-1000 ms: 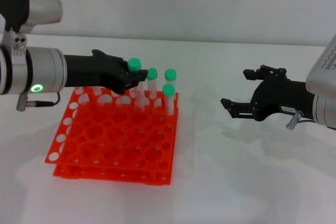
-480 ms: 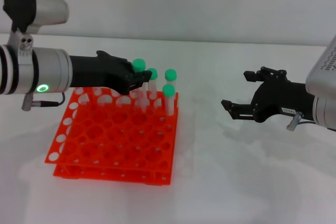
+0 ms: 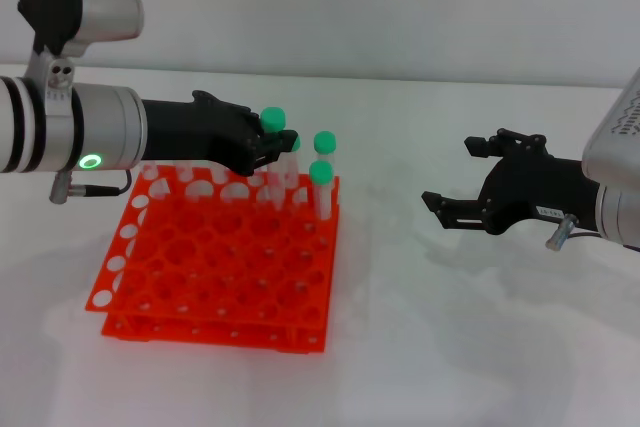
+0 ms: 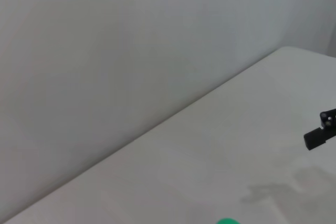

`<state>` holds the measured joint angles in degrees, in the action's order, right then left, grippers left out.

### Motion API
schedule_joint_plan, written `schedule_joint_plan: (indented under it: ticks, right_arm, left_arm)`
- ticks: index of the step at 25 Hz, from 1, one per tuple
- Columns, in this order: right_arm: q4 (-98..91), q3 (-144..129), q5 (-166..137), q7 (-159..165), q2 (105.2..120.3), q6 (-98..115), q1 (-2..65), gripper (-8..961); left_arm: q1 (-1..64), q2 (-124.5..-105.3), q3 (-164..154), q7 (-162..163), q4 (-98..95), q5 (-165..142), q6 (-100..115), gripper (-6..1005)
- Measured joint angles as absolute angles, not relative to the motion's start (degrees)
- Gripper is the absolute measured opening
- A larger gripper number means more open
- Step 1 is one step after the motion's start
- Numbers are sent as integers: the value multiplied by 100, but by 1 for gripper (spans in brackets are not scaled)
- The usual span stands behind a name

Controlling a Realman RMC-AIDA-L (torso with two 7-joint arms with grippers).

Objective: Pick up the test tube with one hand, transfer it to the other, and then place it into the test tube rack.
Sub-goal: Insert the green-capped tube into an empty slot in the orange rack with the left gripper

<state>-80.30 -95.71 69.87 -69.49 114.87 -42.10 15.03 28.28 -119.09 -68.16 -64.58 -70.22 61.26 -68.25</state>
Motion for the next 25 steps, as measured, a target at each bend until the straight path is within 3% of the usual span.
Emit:
schedule_joint_plan:
  ticks: [25]
  right_arm:
    - [-7893,-9551,6981,-6939,11496,-4210,1663,860]
  left_arm:
    - [3039,-11907,-7095,-6466,-6643,6012,-6580,333]
